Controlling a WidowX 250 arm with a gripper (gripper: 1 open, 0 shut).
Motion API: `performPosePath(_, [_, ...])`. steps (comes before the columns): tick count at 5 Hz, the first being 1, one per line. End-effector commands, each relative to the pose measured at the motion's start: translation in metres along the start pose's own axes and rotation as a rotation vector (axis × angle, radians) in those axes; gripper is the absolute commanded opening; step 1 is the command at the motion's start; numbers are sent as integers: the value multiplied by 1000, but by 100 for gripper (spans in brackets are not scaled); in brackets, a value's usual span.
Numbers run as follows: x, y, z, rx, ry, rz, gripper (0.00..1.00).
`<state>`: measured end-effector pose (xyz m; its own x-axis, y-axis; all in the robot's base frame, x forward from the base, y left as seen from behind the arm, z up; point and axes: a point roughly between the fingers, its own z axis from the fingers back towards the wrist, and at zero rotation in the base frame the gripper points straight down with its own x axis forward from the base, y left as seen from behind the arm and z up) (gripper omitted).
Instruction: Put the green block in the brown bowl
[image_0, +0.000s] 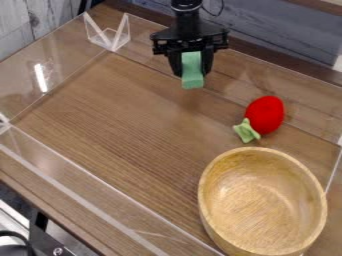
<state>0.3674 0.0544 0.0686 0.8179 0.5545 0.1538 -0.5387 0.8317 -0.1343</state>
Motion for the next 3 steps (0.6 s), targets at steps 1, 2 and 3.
performPosePath(1, [12, -13, 32, -45, -83, -18, 0])
performPosePath(2, [7, -20, 30, -56, -79, -38, 0])
performPosePath(3, [0, -26, 27, -67, -76, -59, 0])
